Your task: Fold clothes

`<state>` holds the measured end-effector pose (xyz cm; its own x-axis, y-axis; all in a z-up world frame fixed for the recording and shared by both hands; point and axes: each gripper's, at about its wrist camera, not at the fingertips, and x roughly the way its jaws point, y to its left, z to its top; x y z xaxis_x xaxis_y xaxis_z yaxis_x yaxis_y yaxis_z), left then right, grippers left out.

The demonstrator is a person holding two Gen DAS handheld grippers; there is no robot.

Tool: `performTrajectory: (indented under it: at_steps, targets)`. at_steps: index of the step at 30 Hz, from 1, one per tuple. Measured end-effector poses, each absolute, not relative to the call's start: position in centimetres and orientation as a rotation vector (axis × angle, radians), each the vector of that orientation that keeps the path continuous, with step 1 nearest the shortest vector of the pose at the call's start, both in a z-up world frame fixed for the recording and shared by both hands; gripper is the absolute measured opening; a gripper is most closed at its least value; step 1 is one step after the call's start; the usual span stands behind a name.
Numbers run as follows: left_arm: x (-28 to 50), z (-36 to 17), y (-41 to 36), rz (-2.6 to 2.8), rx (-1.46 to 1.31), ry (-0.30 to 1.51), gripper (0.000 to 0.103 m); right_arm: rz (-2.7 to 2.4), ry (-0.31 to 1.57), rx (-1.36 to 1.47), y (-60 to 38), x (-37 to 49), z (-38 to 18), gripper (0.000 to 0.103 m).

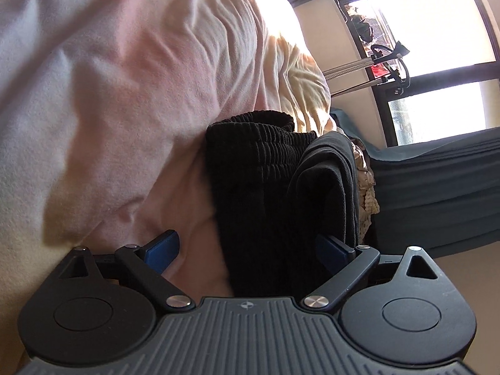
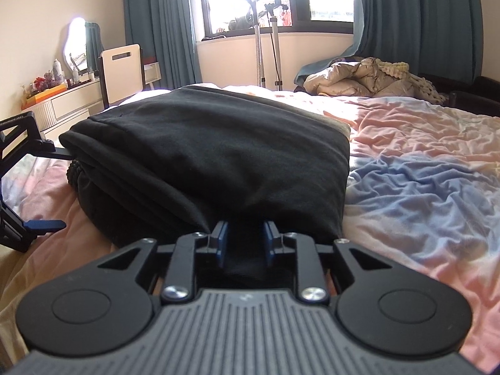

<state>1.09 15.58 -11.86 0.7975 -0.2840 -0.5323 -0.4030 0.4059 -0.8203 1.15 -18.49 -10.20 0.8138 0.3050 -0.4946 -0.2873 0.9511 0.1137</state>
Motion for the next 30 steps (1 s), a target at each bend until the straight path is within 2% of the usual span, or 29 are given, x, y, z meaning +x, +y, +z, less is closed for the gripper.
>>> performTrajectory:
  at_steps: [10, 14, 19, 23, 28, 30]
  targets:
    - [3.1, -13.4, 14.8, 0.0, -1.225, 0.636, 0.097, 0.324, 0.531, 0.056, -18.4, 1.6, -10.3, 0.031]
    - [4.6, -13.3, 13.7, 0.043, -1.102, 0.679, 0.097, 0.324, 0.53, 0.056, -18.3, 1.6, -10.3, 0.032]
    - [5.1, -13.0, 13.0, 0.067, -1.064, 0.629, 0.1, 0.326, 0.528, 0.066, -18.3, 1.6, -10.4, 0.033]
    - [5.1, -12.9, 13.8, 0.0, -1.144, 0.566, 0.095, 0.331, 0.517, 0.107, -18.7, 1.5, -9.9, 0.036]
    - [4.5, -12.9, 14.9, -0.108, -1.297, 0.488, 0.094, 0.351, 0.431, 0.34, -21.3, 1.2, -8.0, 0.049]
    - [4.6, -12.1, 14.4, -0.125, -1.25, 0.477, 0.094, 0.323, 0.381, 0.474, -23.2, 1.3, -7.3, 0.057]
